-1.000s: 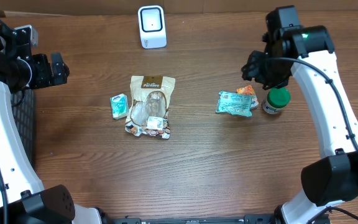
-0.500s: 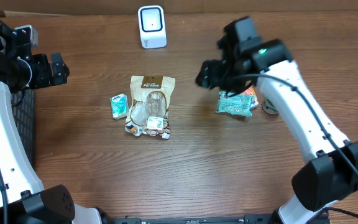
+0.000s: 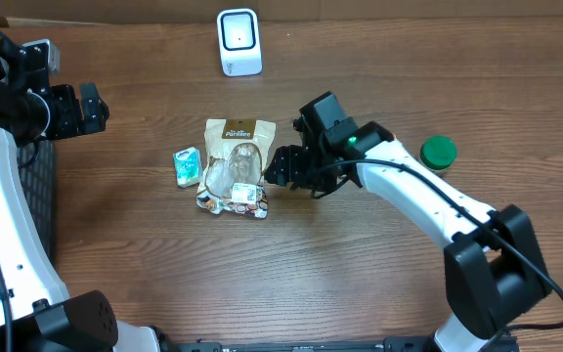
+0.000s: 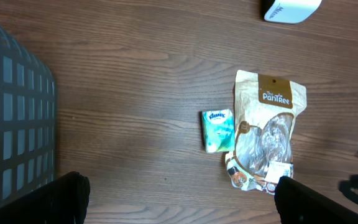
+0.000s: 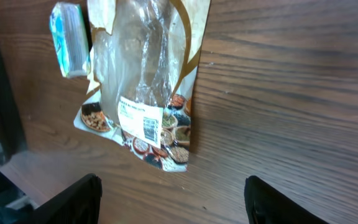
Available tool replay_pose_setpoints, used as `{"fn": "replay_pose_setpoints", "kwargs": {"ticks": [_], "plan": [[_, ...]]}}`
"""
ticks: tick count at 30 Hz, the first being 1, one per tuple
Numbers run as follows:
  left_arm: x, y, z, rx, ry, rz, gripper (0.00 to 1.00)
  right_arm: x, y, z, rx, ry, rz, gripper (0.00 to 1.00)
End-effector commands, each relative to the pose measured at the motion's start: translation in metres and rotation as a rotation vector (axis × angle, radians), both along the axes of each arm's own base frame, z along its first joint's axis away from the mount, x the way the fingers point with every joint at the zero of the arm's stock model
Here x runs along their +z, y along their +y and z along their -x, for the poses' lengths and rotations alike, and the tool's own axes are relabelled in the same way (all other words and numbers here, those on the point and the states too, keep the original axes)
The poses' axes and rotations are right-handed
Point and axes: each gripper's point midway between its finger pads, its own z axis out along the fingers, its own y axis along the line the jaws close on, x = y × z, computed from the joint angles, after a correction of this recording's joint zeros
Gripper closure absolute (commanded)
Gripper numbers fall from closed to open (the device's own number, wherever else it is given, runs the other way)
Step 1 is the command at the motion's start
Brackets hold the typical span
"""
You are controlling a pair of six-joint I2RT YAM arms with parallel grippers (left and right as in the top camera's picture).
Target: Scan the item barcode
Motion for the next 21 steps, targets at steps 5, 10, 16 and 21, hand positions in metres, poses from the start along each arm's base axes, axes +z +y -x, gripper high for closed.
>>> {"fn": "replay_pose_setpoints", "kwargs": {"ticks": [5,10,16,21], "plan": [[0.002,-0.003,-0.002,-0.022,-0.008,-0.006,0.00,-0.047,0.009,0.015,-0.052,0.142,0.011,0.30],[0.002,-0.003,-0.002,-0.022,-0.008,-0.006,0.00,-0.070,0.020,0.019,-0.069,0.204,0.001,0.29],[0.002,-0.003,-0.002,-0.022,-0.008,-0.006,0.00,-0.083,0.033,0.007,-0.077,0.194,-0.052,0.26],[0.002,-0.003,-0.002,-0.022,-0.008,-0.006,0.00,-0.078,0.046,-0.011,-0.082,0.129,-0.127,0.27]]}}
